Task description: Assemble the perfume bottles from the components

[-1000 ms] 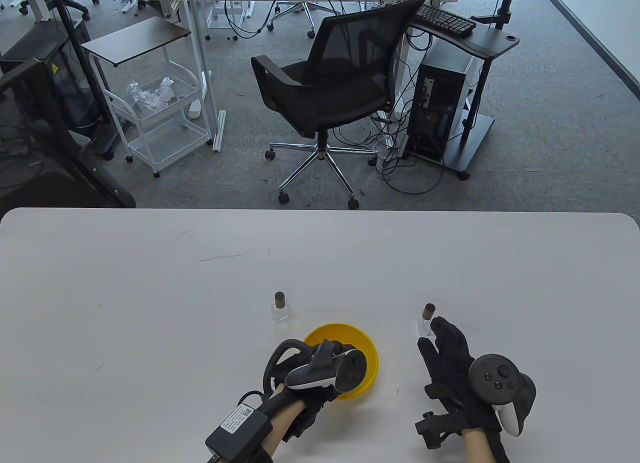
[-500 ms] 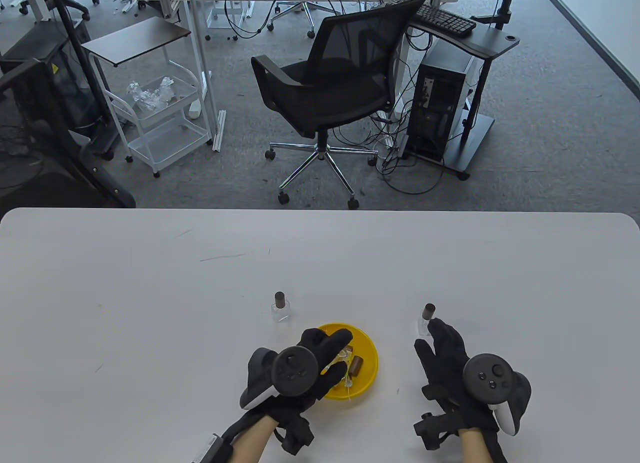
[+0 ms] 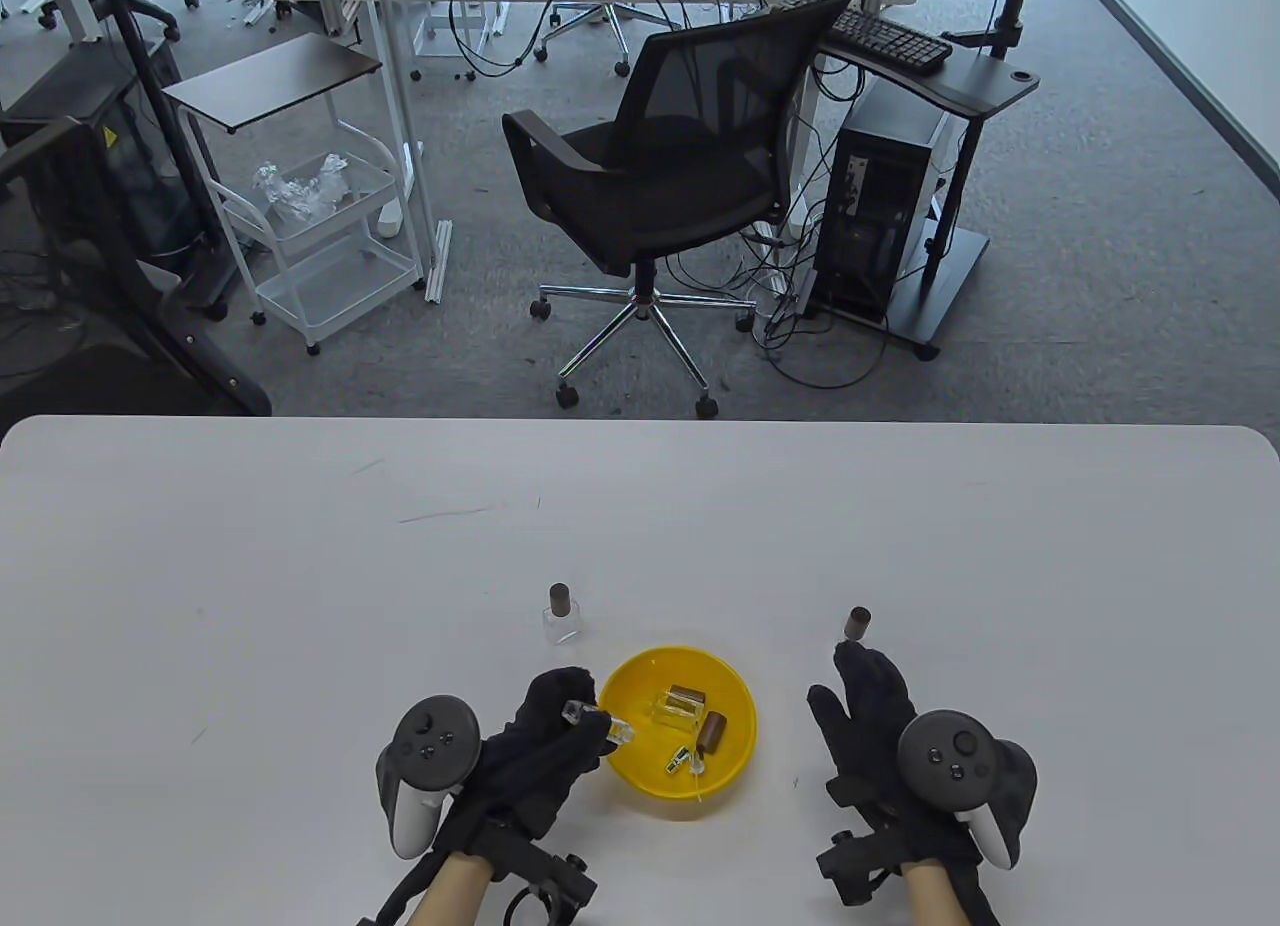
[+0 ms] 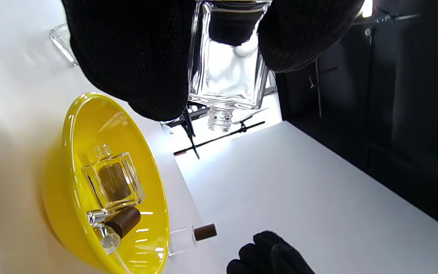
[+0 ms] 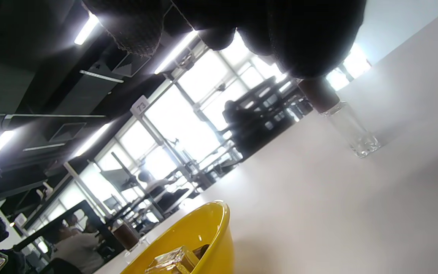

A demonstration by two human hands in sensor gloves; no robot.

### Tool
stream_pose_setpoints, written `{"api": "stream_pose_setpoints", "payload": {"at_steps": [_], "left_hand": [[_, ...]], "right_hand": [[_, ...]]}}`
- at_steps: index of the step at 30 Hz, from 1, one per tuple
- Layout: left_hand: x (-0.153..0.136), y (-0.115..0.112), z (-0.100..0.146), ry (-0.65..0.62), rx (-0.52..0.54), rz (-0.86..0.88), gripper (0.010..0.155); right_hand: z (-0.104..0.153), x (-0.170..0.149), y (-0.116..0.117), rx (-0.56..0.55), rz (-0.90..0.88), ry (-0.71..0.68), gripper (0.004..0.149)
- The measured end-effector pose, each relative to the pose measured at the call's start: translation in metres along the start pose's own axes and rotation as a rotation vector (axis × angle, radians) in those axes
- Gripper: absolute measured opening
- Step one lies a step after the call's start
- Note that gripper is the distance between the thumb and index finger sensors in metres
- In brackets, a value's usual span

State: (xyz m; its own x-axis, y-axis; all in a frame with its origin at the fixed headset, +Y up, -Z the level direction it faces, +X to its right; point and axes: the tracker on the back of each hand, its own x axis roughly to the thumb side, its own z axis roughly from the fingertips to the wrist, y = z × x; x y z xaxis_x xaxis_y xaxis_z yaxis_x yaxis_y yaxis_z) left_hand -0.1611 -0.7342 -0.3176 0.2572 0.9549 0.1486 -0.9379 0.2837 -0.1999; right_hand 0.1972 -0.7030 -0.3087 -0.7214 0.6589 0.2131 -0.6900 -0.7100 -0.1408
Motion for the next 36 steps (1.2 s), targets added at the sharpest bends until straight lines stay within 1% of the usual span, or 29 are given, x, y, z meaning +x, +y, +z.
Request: {"api": "stream_pose_setpoints", "payload": {"at_steps": [2,4,12,15,21,25,28,33,36], "left_hand": [[-0.002,0.005,0.000,0.007,0.011,0.035,0.060],[-0.003,0.007,0.000,0.012,-0.006,0.053,0.060],[-0.005,0.013,0.002,0.030,0.034,0.067,0.056],[-0.004,0.014,0.002,0.027,0.029,0.080,0.057],[-0.005,0.017,0.003,0.023,0.027,0.106,0.055],[-0.007,0.020,0.002,0.033,0.026,0.140,0.055],[-0.009,0.022,0.002,0.037,0.033,0.167,0.055],[-0.010,0.025,0.003,0.037,0.051,0.198,0.055],[-0.009,0.025,0.003,0.033,0.055,0.208,0.055]], "right_hand": [[0.000,0.005,0.004,0.017,0.011,-0.024,0.059],[0.000,0.011,0.009,0.035,0.037,-0.056,0.059],[0.000,0.038,0.038,0.138,0.100,-0.135,0.056],[-0.001,0.049,0.047,0.167,0.144,-0.164,0.054],[-0.010,0.066,0.067,0.225,0.327,-0.159,0.049],[-0.018,0.074,0.083,0.323,0.446,-0.177,0.043],[-0.024,0.078,0.091,0.376,0.503,-0.150,0.042],[-0.032,0.089,0.108,0.447,0.731,-0.166,0.042],[-0.033,0.091,0.116,0.472,0.791,-0.169,0.043]]}}
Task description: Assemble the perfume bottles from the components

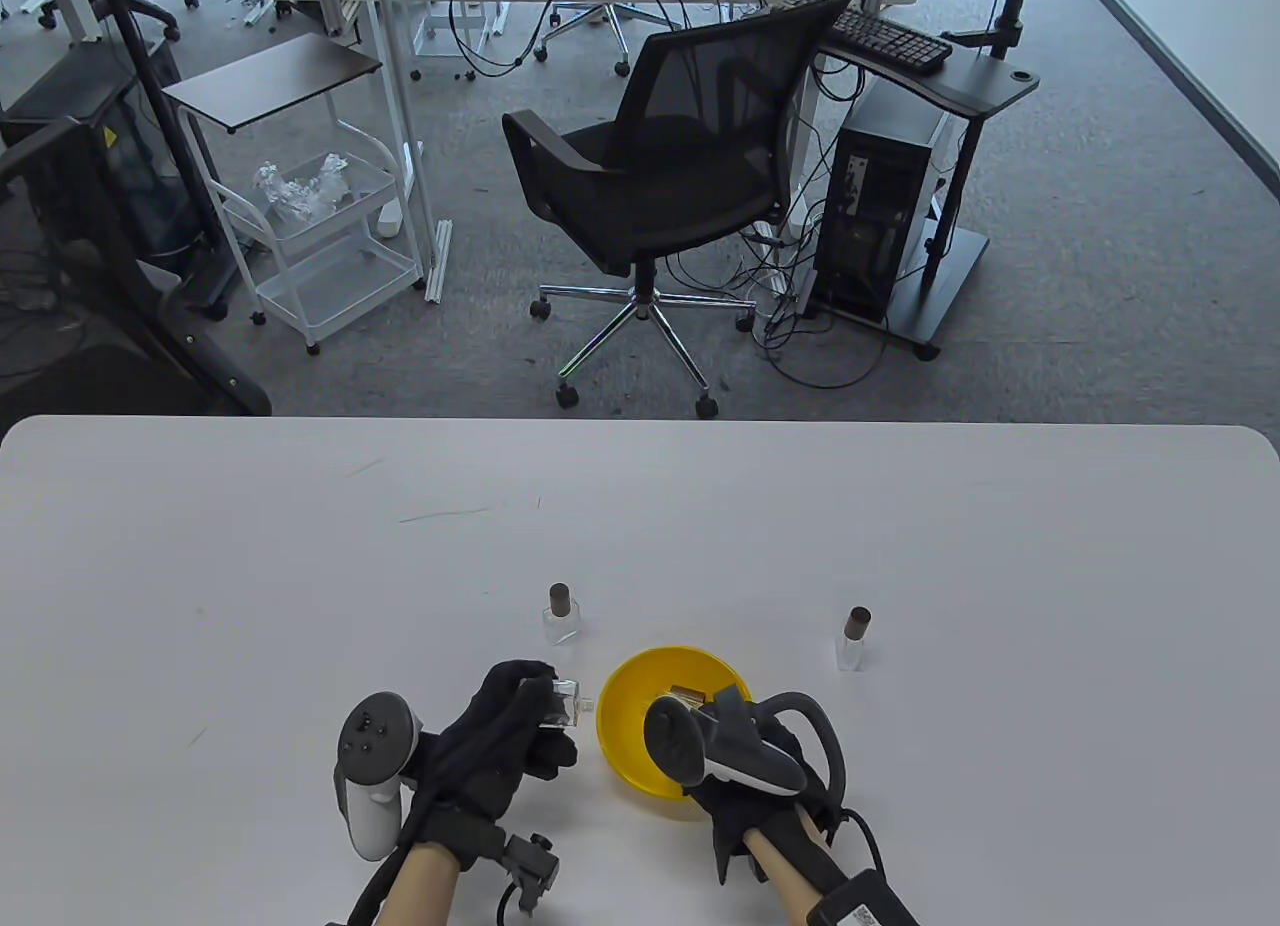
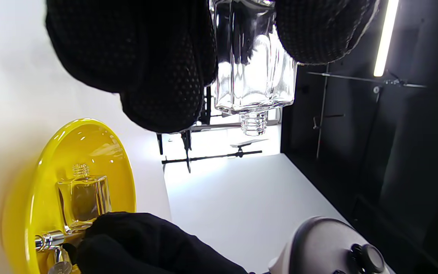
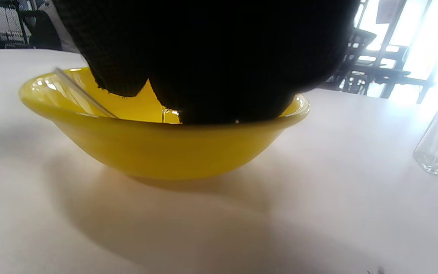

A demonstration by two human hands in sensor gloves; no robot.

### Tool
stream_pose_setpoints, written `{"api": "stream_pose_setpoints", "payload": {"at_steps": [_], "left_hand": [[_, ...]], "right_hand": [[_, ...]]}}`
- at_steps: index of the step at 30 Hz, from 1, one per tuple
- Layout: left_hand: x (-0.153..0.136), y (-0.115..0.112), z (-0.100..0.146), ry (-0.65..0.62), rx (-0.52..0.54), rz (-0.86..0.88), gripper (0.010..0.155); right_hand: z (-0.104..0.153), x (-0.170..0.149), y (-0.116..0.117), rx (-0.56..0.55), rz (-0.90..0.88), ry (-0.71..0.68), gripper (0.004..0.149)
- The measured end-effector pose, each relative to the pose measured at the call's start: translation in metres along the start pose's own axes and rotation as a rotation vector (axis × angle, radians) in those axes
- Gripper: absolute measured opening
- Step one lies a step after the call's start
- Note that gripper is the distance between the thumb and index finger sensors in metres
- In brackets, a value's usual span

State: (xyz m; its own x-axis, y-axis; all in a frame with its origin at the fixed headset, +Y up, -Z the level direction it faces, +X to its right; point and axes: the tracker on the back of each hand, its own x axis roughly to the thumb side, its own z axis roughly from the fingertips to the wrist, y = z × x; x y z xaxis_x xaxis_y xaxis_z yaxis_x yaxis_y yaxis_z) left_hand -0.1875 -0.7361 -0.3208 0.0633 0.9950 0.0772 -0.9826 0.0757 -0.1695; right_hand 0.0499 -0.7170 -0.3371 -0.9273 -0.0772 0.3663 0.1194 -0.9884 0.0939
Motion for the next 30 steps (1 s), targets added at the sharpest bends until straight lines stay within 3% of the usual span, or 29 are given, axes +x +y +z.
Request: {"api": "stream_pose_setpoints", "payload": {"at_steps": [10,30], "left_hand": [[0.000,-0.001,0.000,0.002,-0.006,0.014,0.055],[-0.002,-0.004,0.000,0.038,-0.010,0.011,0.055]], "right_hand": [[-0.009,0.016,0.012,0.065,0.126,-0.010,0.048],[-0.027,0.016,0.024,0.127,0.106,0.058,0.041]]}}
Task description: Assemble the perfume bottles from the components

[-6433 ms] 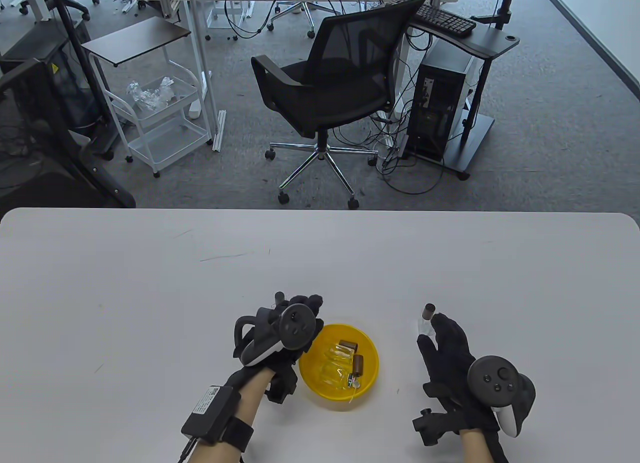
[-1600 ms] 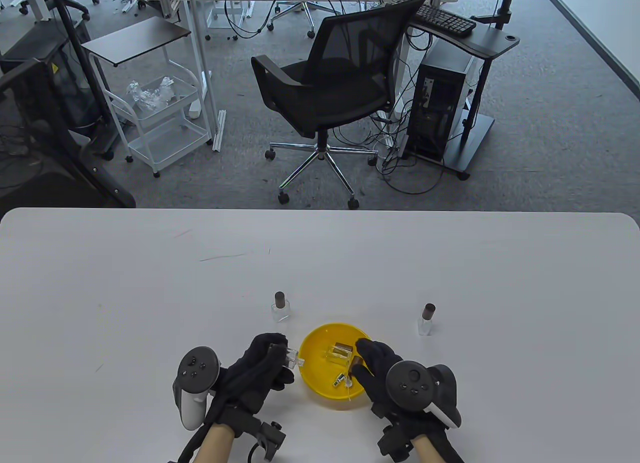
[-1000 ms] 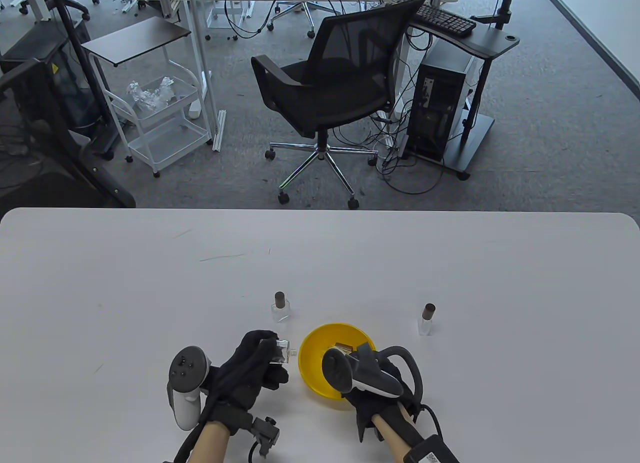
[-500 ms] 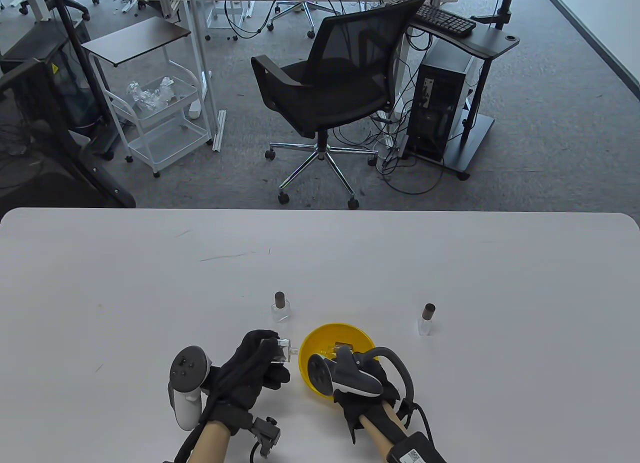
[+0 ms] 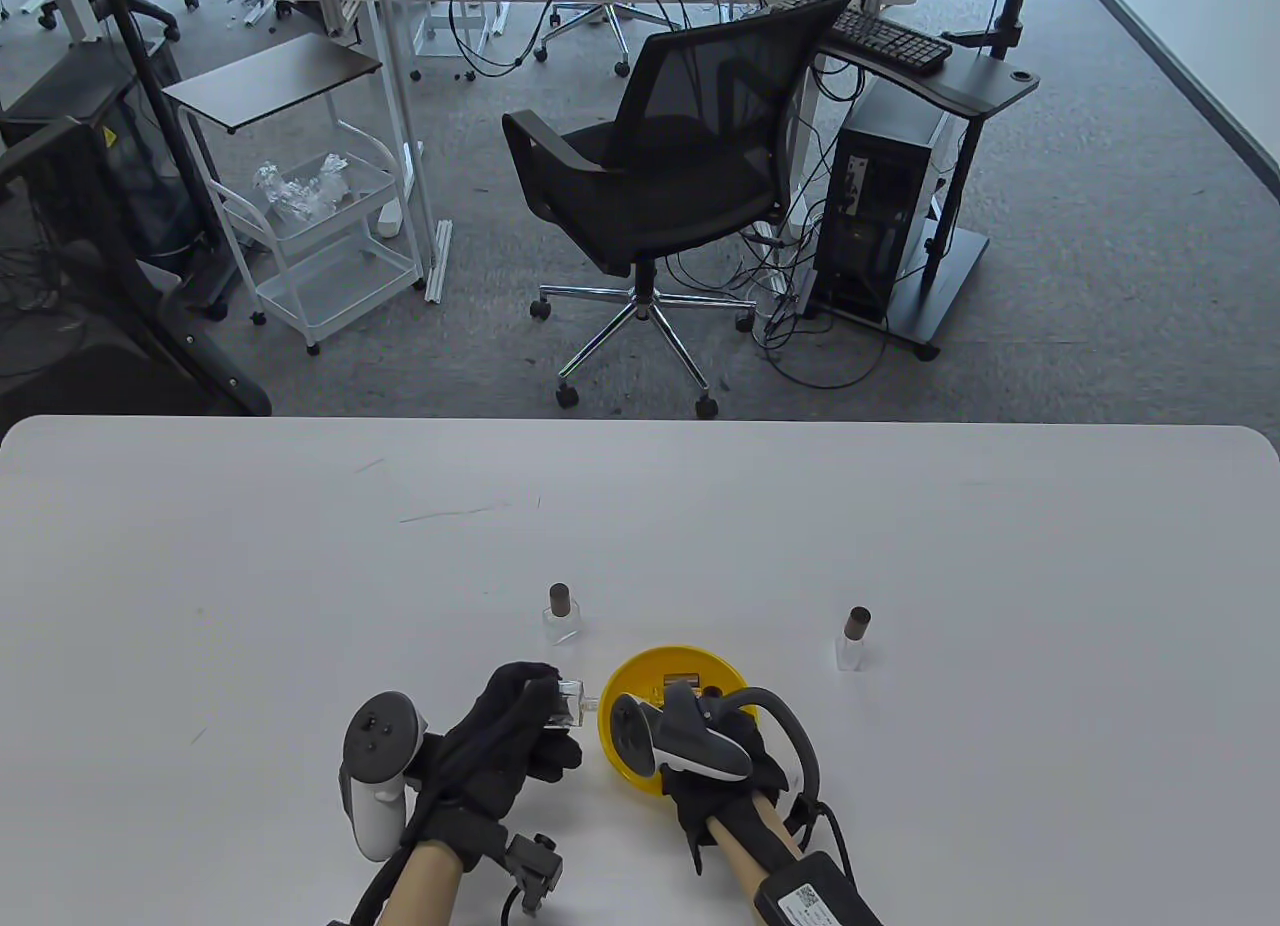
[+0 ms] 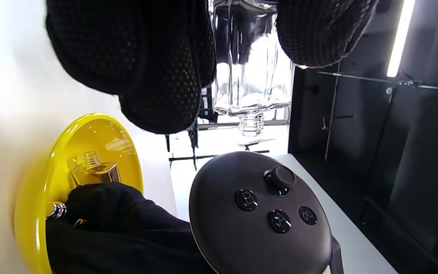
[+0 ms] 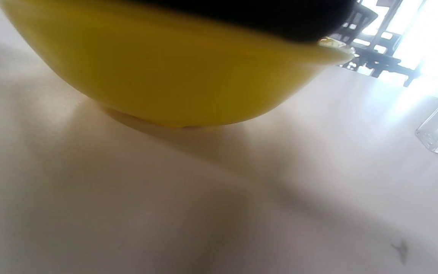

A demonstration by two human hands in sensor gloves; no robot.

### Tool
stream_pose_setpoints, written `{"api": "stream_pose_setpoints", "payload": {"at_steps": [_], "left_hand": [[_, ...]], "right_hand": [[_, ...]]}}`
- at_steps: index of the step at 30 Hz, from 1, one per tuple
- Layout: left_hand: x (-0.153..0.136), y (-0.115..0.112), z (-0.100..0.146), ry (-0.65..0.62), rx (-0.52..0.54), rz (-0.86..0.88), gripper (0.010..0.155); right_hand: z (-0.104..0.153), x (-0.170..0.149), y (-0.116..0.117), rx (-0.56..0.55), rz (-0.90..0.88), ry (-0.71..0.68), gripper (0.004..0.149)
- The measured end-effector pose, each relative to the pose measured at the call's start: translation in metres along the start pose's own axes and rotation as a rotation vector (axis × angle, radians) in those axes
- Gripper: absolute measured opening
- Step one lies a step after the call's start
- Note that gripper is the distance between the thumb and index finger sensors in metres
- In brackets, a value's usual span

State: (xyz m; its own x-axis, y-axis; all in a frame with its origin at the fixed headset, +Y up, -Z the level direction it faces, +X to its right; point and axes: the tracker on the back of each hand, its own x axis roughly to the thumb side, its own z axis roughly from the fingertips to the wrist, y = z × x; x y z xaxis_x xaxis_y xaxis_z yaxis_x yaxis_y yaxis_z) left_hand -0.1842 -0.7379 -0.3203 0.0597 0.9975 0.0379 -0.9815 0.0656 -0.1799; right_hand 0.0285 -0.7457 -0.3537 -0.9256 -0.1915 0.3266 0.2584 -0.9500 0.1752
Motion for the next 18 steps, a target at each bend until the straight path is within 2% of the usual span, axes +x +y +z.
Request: {"api": "stream_pose_setpoints", "payload": {"at_steps": [13,18], "left_hand": [[-0.001,0.000,0.000,0.015,0.003,0.000,0.055],[-0.003,0.000,-0.001,0.031,0.003,0.010,0.055]], "right_hand": [[0.000,-0.003,-0.001,0.022,-0.047,-0.018,0.037],[0.004,-0.010,-0.005,-0.006,-0.122,-0.021,0.046]]}}
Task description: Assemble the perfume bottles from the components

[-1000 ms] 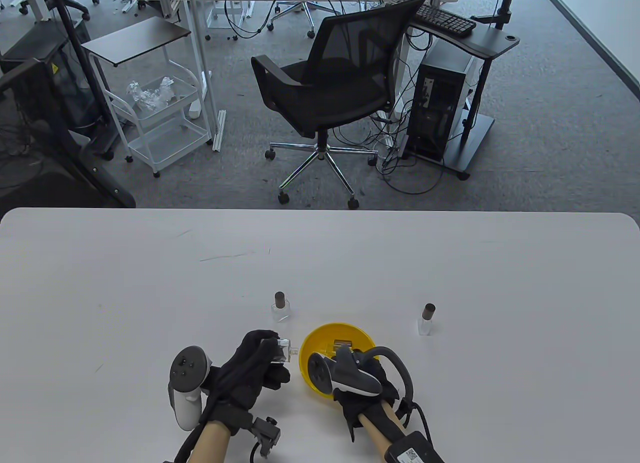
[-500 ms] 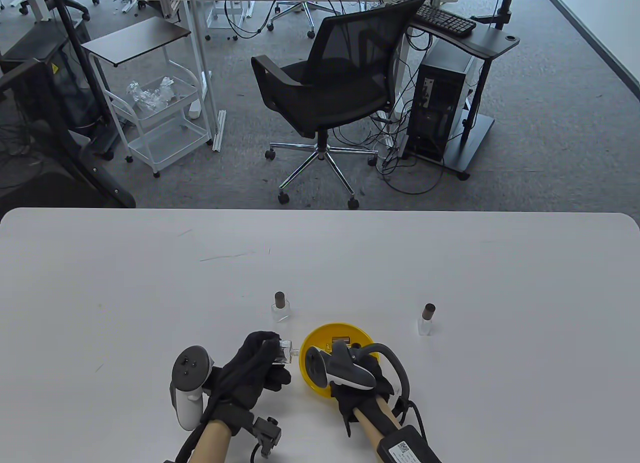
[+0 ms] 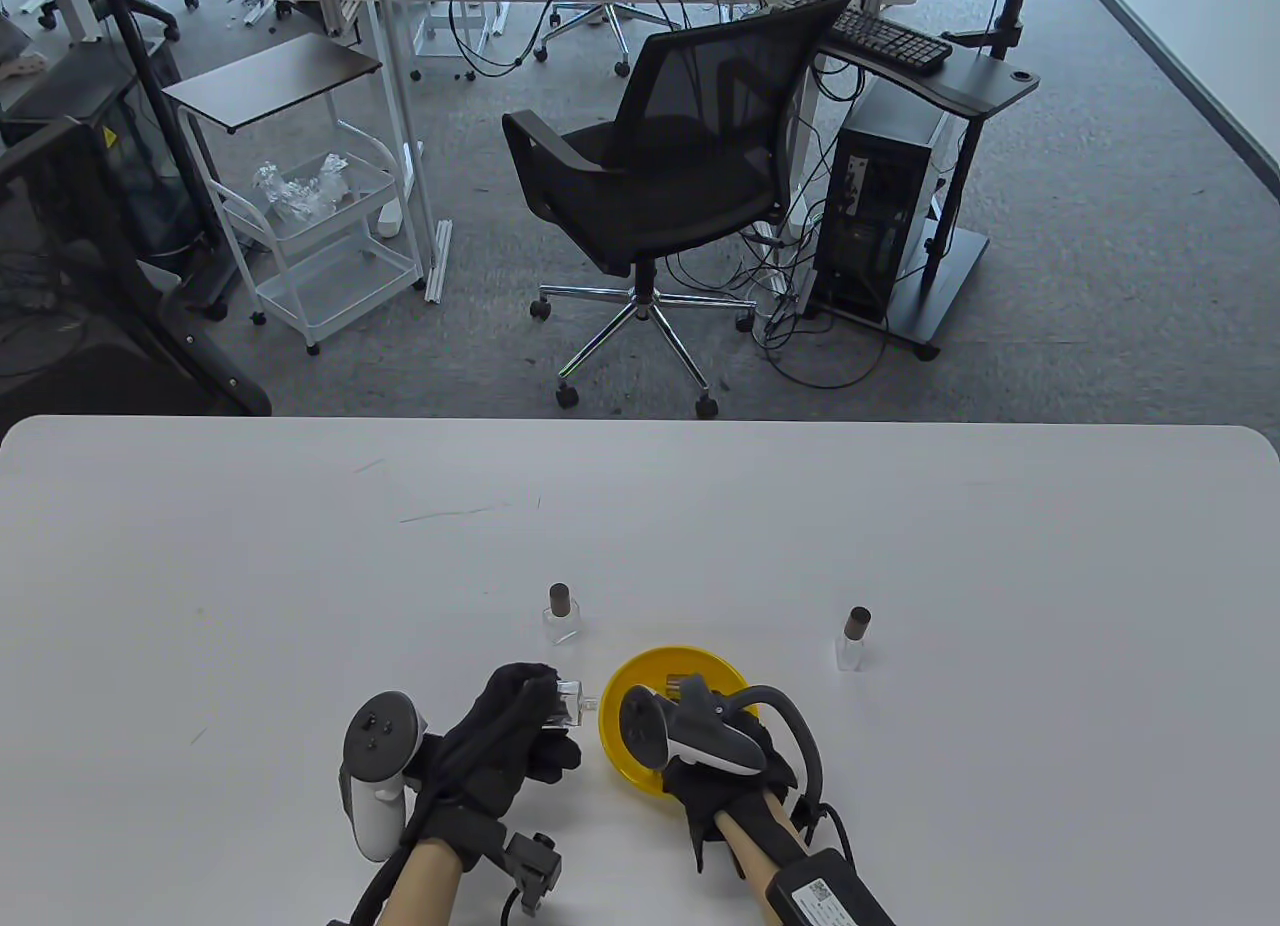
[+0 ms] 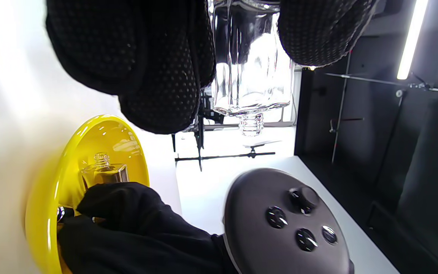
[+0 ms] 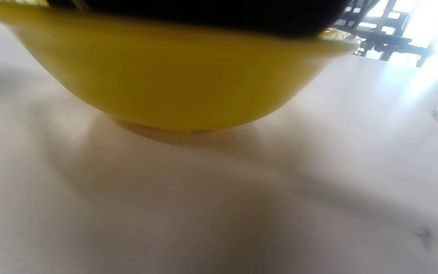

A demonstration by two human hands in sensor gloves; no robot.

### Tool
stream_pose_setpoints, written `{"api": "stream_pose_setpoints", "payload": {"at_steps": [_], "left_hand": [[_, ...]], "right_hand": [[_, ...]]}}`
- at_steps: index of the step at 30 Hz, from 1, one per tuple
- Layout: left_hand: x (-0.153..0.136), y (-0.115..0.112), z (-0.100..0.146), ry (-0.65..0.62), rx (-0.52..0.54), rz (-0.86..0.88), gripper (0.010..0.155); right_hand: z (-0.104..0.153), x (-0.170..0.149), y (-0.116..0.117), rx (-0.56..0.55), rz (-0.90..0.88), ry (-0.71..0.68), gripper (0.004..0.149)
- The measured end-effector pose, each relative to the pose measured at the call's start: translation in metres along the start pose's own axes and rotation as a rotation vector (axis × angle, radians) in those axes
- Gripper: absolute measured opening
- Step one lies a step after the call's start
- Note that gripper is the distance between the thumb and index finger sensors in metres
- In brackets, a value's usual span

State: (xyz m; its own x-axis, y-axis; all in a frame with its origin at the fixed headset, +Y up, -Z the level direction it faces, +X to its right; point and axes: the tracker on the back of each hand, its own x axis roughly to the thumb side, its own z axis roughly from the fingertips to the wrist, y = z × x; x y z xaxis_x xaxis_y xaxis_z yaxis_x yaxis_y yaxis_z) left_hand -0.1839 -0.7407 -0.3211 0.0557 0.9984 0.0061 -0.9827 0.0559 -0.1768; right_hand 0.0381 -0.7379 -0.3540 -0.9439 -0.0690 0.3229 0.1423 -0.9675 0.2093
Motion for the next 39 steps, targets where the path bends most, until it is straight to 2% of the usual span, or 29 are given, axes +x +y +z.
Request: {"api": "stream_pose_setpoints", "payload": {"at_steps": [10,19,23,26,31,39], "left_hand": [[0.000,-0.003,0.000,0.003,-0.007,-0.026,0.055],[-0.003,-0.010,0.000,0.018,-0.043,-0.004,0.055],[-0.003,-0.015,0.000,0.021,-0.065,-0.006,0.055],[-0.003,-0.020,0.000,0.021,-0.085,0.003,0.055],[-0.005,-0.026,0.001,0.032,-0.109,0.004,0.055],[-0.010,-0.030,0.000,0.036,-0.129,0.068,0.056]], "right_hand": [[0.024,-0.019,-0.021,-0.165,-0.154,-0.030,0.051],[0.053,-0.047,-0.034,-0.470,-0.665,-0.063,0.057],[0.061,-0.056,-0.031,-0.537,-0.854,-0.097,0.053],[0.066,-0.061,-0.023,-0.591,-0.999,-0.135,0.056],[0.072,-0.067,-0.015,-0.593,-1.143,-0.149,0.057],[0.076,-0.070,-0.008,-0.635,-1.347,-0.186,0.050]]}}
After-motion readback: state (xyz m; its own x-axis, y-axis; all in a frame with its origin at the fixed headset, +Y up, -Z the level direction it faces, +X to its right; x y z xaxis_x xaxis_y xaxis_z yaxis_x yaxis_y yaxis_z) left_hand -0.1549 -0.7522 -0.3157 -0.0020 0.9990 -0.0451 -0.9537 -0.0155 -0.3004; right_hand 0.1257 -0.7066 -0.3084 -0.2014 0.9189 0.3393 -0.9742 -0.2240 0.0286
